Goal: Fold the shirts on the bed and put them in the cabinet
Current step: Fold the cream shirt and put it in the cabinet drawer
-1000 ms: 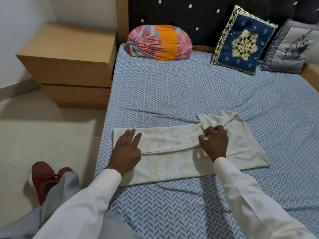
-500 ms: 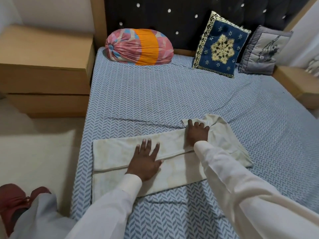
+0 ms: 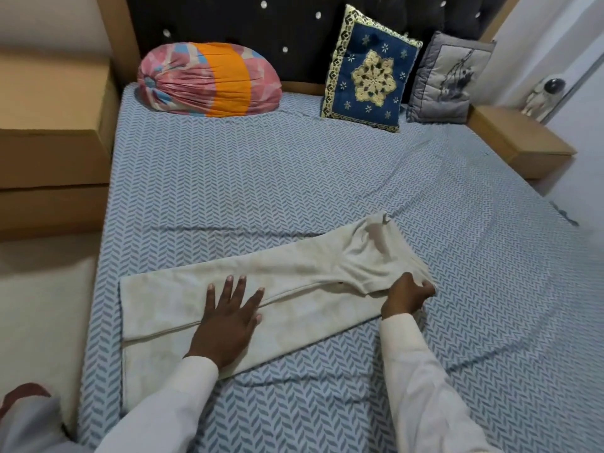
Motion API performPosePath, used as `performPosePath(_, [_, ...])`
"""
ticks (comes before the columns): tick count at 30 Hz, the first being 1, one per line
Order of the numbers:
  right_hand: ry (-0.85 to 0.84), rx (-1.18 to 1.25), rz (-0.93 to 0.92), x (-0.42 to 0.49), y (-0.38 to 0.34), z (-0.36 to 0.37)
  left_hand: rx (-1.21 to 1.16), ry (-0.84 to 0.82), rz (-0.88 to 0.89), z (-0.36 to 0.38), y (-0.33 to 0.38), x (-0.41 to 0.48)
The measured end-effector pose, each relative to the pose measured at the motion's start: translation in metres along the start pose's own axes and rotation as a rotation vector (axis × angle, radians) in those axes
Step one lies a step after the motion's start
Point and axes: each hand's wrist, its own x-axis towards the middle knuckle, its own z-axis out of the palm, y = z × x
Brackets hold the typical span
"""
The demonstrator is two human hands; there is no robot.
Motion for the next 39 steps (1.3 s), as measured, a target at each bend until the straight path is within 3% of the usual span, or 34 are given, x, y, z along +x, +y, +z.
performPosePath(2, [0.064,-0.16,-0.044,0.011,-0.003,-0.01,-0.025,0.038,-0.022,-0.006,-0.001,-0.001])
performPosePath(4, [0.026,-0.303,-0.14,0.02,-0.008,-0.008,-0.007,0.048,-0.097,-0.02,0.003,0.002])
performPosePath(8, [-0.316,-0.406,-0.357,0.034,-0.026,0.035,0.074,-0.101,-0.253,-0.053,0.014,0.024])
performPosePath(12, [-0.539,-0.407,-0.143,0.049,-0.041,0.09,0.032,-0.226,-0.272,-0.064,0.018,0.042])
performPosePath(15, [-0.513,-0.438,-0.047,0.062,-0.048,0.116,0.009,-0.266,-0.28,-0.064,0.017,0.047])
performPosePath(19, [-0.325,-0.633,-0.098,0.074,-0.054,0.109,-0.005,-0.267,-0.271,-0.064,0.016,0.047])
performPosePath(24, [-0.4,-0.773,-0.186,0.081,-0.048,0.087,0.03,-0.223,-0.244,-0.063,0.014,0.043])
performPosePath(30, [-0.341,-0.615,-0.242,0.076,-0.054,0.085,-0.022,0.0,-0.188,-0.049,0.01,0.02])
performPosePath(36, [-0.448,-0.596,-0.126,0.105,-0.051,0.099,-0.1,0.014,-0.197,-0.042,0.01,0.014])
performPosePath(39, [-0.359,-0.504,-0.034,0.08,-0.057,0.082,-0.116,0.019,-0.208,-0.042,0.009,0.015])
